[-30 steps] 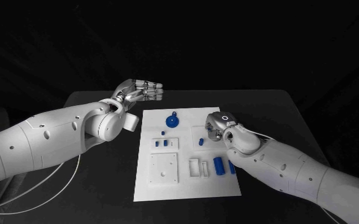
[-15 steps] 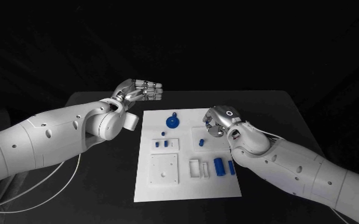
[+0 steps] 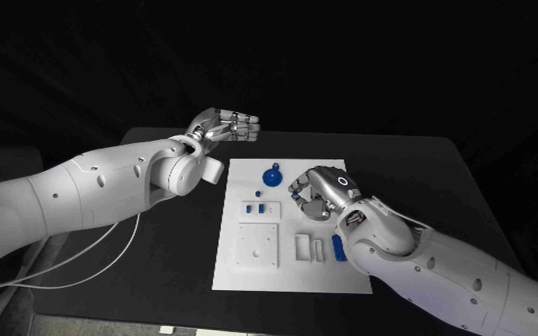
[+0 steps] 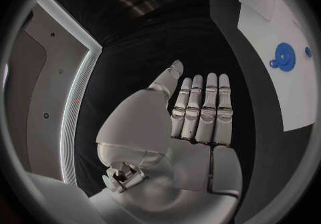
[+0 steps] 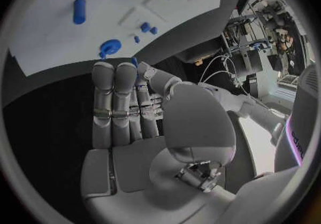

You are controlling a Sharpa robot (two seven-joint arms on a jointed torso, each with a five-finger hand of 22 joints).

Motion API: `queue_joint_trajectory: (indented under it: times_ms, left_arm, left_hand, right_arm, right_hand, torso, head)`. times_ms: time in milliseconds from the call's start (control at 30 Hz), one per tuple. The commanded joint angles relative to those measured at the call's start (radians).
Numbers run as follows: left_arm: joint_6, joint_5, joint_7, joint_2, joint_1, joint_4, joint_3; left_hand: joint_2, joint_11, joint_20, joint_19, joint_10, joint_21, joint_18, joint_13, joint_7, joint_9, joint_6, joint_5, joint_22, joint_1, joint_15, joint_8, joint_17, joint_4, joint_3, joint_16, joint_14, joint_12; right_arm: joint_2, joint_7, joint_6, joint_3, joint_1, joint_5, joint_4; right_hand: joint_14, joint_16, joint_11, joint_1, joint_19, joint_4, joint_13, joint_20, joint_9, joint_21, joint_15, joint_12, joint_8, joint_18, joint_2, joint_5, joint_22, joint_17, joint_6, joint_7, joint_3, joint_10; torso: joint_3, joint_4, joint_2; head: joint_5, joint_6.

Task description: Assemble the parts on the task board

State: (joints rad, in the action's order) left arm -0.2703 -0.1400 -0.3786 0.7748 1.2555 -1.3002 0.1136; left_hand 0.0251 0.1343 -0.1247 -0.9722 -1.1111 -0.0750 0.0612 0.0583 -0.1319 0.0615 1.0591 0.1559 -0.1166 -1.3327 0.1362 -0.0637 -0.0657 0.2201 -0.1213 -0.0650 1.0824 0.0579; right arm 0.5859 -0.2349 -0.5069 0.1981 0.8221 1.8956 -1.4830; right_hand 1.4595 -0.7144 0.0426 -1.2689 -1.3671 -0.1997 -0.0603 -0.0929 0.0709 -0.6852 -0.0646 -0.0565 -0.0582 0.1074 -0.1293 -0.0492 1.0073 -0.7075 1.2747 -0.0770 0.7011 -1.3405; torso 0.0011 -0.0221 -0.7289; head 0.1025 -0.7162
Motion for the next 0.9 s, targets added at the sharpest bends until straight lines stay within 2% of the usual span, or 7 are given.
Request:
queue_joint_trajectory:
  times_ms: [33, 200, 300, 467, 600, 733, 900]
  left_arm:
    - [-0.019, 0.001, -0.029, -0.012, 0.002, 0.006, 0.0]
    - [-0.024, 0.003, -0.037, -0.034, 0.001, 0.031, 0.0]
    - [-0.027, 0.005, -0.042, -0.045, 0.001, 0.042, 0.0]
    - [-0.028, 0.007, -0.047, -0.065, 0.001, 0.06, 0.0]
    - [-0.029, 0.011, -0.05, -0.076, 0.0, 0.07, 0.0]
    - [-0.028, 0.016, -0.051, -0.082, 0.0, 0.075, 0.0]
    - [-0.026, 0.018, -0.05, -0.086, 0.0, 0.077, 0.0]
  left_hand:
    - [0.003, -0.002, -0.001, -0.009, 0.001, -0.003, -0.007, -0.001, 0.0, 0.0, 0.007, 0.004, 0.001, -0.007, 0.003, 0.0, 0.001, -0.004, 0.0, 0.004, -0.001, 0.002]
    - [0.004, -0.002, 0.0, -0.01, 0.0, -0.004, -0.007, -0.001, -0.001, 0.0, 0.008, 0.004, 0.002, -0.006, 0.002, 0.0, 0.001, -0.005, -0.001, 0.004, 0.0, 0.002]
    - [0.005, -0.002, 0.0, -0.01, 0.0, -0.004, -0.007, -0.001, 0.0, 0.0, 0.008, 0.004, 0.003, -0.006, 0.001, 0.0, 0.001, -0.006, -0.002, 0.004, 0.0, 0.002]
    - [0.006, -0.003, 0.001, -0.012, 0.0, -0.005, -0.007, -0.001, 0.0, 0.0, 0.009, 0.004, 0.004, -0.006, 0.001, 0.0, 0.001, -0.007, -0.004, 0.004, 0.0, 0.002]
    - [0.007, -0.002, 0.001, -0.013, 0.0, -0.005, -0.007, -0.001, 0.0, 0.0, 0.009, -0.007, 0.005, 0.002, 0.001, 0.0, 0.001, -0.013, -0.002, 0.004, 0.0, 0.002]
    - [0.007, -0.002, 0.0, -0.014, 0.0, -0.005, -0.007, -0.001, 0.0, 0.0, 0.009, -0.016, 0.006, 0.001, 0.001, 0.0, 0.001, -0.016, 0.001, 0.004, 0.0, 0.002]
    - [0.007, -0.002, 0.0, -0.014, 0.0, -0.005, -0.007, -0.001, 0.0, 0.0, 0.009, -0.016, 0.006, 0.001, 0.001, 0.0, 0.001, -0.016, 0.001, 0.004, 0.0, 0.002]
  right_arm:
    - [-0.014, 0.046, -0.019, 0.0, -0.025, -0.044, -0.013]
    - [-0.042, 0.059, -0.016, -0.006, -0.069, -0.037, -0.007]
    - [-0.058, 0.065, -0.004, -0.015, -0.086, -0.027, 0.006]
    - [-0.088, 0.075, 0.008, -0.036, -0.1, -0.017, 0.038]
    - [-0.114, 0.078, 0.01, -0.044, -0.11, -0.01, 0.064]
    - [-0.134, 0.078, 0.008, -0.048, -0.114, -0.003, 0.09]
    - [-0.149, 0.077, 0.013, -0.049, -0.117, 0.0, 0.115]
  right_hand:
    - [0.0, -0.007, -0.022, -0.004, -0.01, -0.002, -0.002, 0.0, 0.001, 0.01, -0.006, -0.004, -0.006, 0.021, 0.0, 0.001, 0.004, 0.003, 0.004, 0.0, -0.007, -0.027]
    - [-0.001, -0.008, -0.021, -0.003, -0.013, -0.005, -0.002, 0.0, 0.001, 0.022, -0.006, -0.004, -0.006, 0.023, 0.003, 0.0, 0.014, 0.008, 0.003, 0.0, -0.007, -0.026]
    - [-0.001, -0.01, -0.021, -0.003, -0.017, -0.008, -0.002, 0.001, 0.001, 0.032, -0.006, -0.004, -0.006, 0.023, 0.004, 0.0, 0.024, 0.012, 0.003, 0.0, -0.008, -0.026]
    - [-0.003, -0.013, -0.021, -0.001, -0.023, -0.01, -0.002, 0.001, 0.001, 0.05, -0.006, -0.004, -0.006, 0.023, 0.006, 0.001, 0.042, 0.018, 0.003, 0.0, -0.011, -0.026]
    - [-0.002, -0.013, -0.021, -0.001, -0.025, -0.012, -0.002, 0.001, 0.001, 0.053, -0.005, -0.004, -0.006, 0.024, 0.007, 0.0, 0.047, 0.02, 0.003, 0.0, -0.009, -0.025]
    - [-0.002, -0.014, -0.021, 0.0, -0.028, -0.015, -0.002, 0.001, 0.002, 0.06, -0.005, -0.004, -0.006, 0.025, 0.008, 0.0, 0.054, 0.024, 0.002, 0.0, -0.008, -0.025]
    - [-0.002, -0.018, -0.021, 0.003, -0.035, -0.021, -0.002, 0.002, 0.002, 0.078, -0.006, -0.004, -0.006, 0.024, 0.011, -0.001, 0.074, 0.032, 0.002, 0.0, -0.008, -0.025]
  torso:
    - [-0.0031, -0.0021, 0.009]
    - [-0.0053, -0.0022, 0.019]
    - [-0.0062, -0.0026, 0.022]
    - [-0.008, -0.0011, 0.024]
    - [-0.008, -0.0012, 0.025]
    - [-0.0094, 0.0031, 0.025]
    - [-0.0104, 0.0013, 0.025]
  head:
    - [0.035, -0.012]
    - [0.069, -0.026]
    - [0.085, -0.025]
    - [0.1, -0.037]
    - [0.127, -0.049]
    - [0.134, -0.059]
    - [0.143, -0.068]
